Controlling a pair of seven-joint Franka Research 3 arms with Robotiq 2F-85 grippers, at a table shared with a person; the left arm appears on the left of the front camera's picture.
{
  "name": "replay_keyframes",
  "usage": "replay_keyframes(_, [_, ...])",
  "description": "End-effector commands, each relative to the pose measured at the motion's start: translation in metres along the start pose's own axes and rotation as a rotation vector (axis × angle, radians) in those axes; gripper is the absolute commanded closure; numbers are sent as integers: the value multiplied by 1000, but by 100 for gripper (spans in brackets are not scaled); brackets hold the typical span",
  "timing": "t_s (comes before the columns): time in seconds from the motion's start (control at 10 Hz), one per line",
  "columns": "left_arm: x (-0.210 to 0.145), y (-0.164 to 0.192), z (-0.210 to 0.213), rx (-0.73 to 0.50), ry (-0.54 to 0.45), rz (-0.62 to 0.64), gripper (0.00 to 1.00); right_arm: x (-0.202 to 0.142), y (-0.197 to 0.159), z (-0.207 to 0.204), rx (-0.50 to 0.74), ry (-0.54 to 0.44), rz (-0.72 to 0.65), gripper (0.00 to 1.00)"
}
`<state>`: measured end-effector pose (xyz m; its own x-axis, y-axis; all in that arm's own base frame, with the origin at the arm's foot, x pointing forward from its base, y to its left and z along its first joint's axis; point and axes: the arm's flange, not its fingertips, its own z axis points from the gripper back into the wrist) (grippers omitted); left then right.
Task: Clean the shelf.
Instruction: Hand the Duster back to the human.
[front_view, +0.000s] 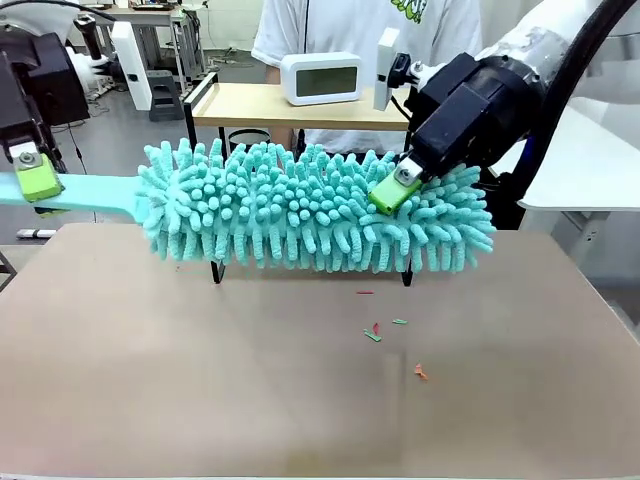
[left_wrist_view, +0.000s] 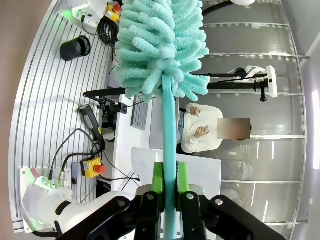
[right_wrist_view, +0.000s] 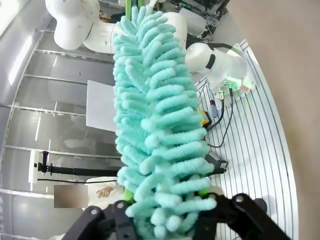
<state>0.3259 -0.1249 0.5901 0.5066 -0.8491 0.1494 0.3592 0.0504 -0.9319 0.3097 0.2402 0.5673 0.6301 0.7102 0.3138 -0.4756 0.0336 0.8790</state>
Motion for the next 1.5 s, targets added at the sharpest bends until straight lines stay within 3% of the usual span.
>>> replay_keyframes(0.0, [-2, -4, 4, -7, 4, 4, 87, 1, 1, 6, -5, 7, 10, 100])
replay_keyframes(0.5, [-4, -5, 0, 1, 8, 3, 87, 1, -1, 6, -23, 7, -6, 100])
replay_keyframes(0.6, [-4, -5, 1, 14, -3, 8, 30, 0, -1, 6, -24, 10, -12, 100])
replay_keyframes(0.7, [-7, -7, 6, 19, -60, -3, 30, 0, -1, 8, -25, 7, -11, 100])
replay_keyframes(0.8, [-18, -10, 22, 0, -156, -28, 0, -4, 2, 14, -33, -10, -9, 100])
replay_keyframes(0.9, [-32, -10, 39, -21, -245, -32, 28, -8, 4, 21, -33, -30, -7, 100])
replay_keyframes(1.0, [-61, -3, 70, -33, -465, -5, 0, -17, 7, 35, -21, -66, -5, 100])
replay_keyframes(1.2, [-128, 23, 125, -90, -1008, 81, 0, -47, 30, 75, -19, -180, 39, 100])
replay_keyframes(1.3, [-155, 42, 144, -100, -1234, 157, 0, -71, 52, 102, -39, -281, 89, 100])
replay_keyframes(1.4, [-171, 64, 152, -135, -1329, 205, 0, -107, 79, 136, -99, -474, 132, 100])
